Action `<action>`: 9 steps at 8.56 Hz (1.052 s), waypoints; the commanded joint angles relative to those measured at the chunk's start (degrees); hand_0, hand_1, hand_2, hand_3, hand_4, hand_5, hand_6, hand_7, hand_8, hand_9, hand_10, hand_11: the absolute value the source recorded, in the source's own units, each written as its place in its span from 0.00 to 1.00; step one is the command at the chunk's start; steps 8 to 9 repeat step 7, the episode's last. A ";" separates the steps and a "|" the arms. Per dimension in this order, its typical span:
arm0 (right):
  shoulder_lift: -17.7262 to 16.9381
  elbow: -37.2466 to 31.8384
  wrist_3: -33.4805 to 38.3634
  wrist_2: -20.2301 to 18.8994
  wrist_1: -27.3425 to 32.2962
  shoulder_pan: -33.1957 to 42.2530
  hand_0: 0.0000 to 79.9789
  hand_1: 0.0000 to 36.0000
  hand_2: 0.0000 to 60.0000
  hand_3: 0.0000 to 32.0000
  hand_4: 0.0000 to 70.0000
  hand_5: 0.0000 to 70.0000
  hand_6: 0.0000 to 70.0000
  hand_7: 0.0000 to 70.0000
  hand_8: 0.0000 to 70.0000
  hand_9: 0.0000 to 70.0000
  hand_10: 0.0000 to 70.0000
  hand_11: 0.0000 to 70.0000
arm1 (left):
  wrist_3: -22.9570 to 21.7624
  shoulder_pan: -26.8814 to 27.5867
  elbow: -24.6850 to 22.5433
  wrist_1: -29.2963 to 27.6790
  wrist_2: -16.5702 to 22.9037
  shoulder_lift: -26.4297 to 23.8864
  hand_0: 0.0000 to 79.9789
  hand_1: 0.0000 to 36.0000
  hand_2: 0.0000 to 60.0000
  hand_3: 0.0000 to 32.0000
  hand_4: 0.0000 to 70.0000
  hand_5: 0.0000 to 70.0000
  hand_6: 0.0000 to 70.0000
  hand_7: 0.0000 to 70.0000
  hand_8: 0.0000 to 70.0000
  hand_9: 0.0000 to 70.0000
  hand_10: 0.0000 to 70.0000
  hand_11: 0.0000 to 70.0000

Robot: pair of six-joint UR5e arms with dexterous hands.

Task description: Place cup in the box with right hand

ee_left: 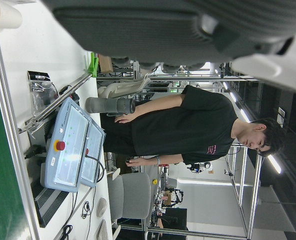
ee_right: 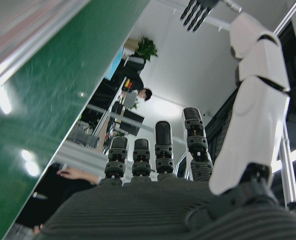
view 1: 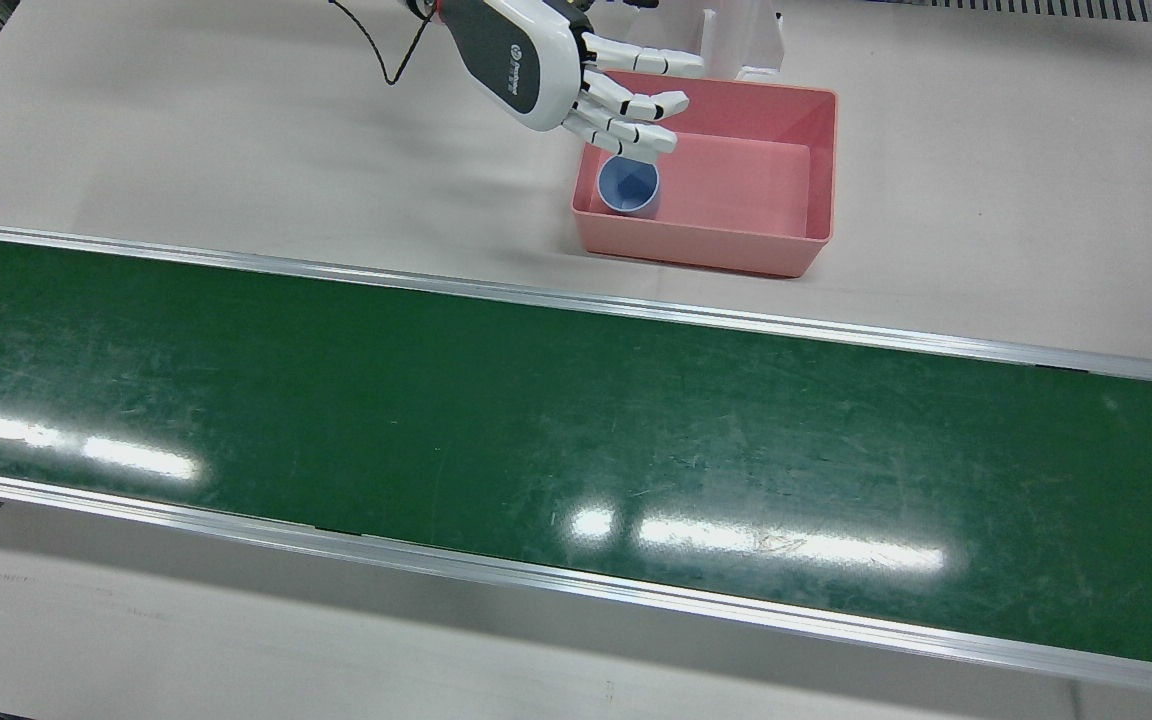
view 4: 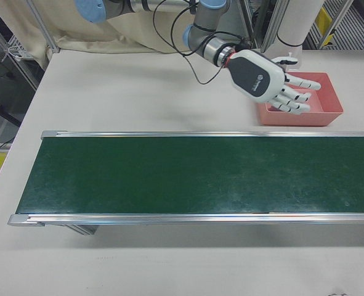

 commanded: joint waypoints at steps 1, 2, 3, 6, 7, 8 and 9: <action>-1.70 -15.69 11.45 -5.92 0.94 24.66 0.65 0.51 0.23 0.00 0.13 0.11 0.16 0.55 0.12 0.26 0.17 0.28 | 0.00 0.06 0.00 0.00 -0.02 0.00 0.00 0.00 0.00 0.00 0.00 0.00 0.00 0.00 0.00 0.00 0.00 0.00; -1.70 -19.84 12.62 -8.21 1.99 30.13 0.67 0.47 0.11 0.00 0.16 0.11 0.15 0.53 0.11 0.25 0.17 0.27 | 0.00 0.06 0.00 0.00 -0.02 0.00 0.00 0.00 0.00 0.00 0.00 0.00 0.00 0.00 0.00 0.00 0.00 0.00; -1.70 -23.36 12.89 -9.45 2.96 34.10 0.66 0.45 0.11 0.00 0.19 0.10 0.14 0.48 0.10 0.23 0.15 0.25 | 0.00 -0.03 0.00 0.00 -0.02 0.00 0.00 0.00 0.00 0.00 0.00 0.00 0.00 0.00 0.00 0.00 0.00 0.00; -0.57 -29.11 15.70 -9.37 3.32 35.71 0.58 0.17 0.00 0.00 0.18 0.04 0.04 0.10 0.00 0.00 0.03 0.06 | 0.00 -0.03 -0.09 0.09 0.07 0.00 0.00 0.00 0.00 0.00 0.00 0.00 0.00 0.00 0.00 0.00 0.00 0.00; -0.82 -28.93 15.71 -9.46 3.23 35.98 0.58 0.16 0.00 0.00 0.13 0.04 0.04 0.11 0.00 0.02 0.02 0.04 | 0.00 -0.03 -0.09 0.09 -0.01 0.00 0.00 0.00 0.00 0.00 0.00 0.00 0.00 0.00 0.00 0.00 0.00 0.00; -0.82 -28.93 15.71 -9.46 3.23 35.98 0.58 0.16 0.00 0.00 0.13 0.04 0.04 0.11 0.00 0.02 0.02 0.04 | 0.00 -0.03 -0.09 0.09 -0.01 0.00 0.00 0.00 0.00 0.00 0.00 0.00 0.00 0.00 0.00 0.00 0.00 0.00; -0.82 -28.93 15.71 -9.46 3.23 35.98 0.58 0.16 0.00 0.00 0.13 0.04 0.04 0.11 0.00 0.02 0.02 0.04 | 0.00 -0.03 -0.09 0.09 -0.01 0.00 0.00 0.00 0.00 0.00 0.00 0.00 0.00 0.00 0.00 0.00 0.00 0.00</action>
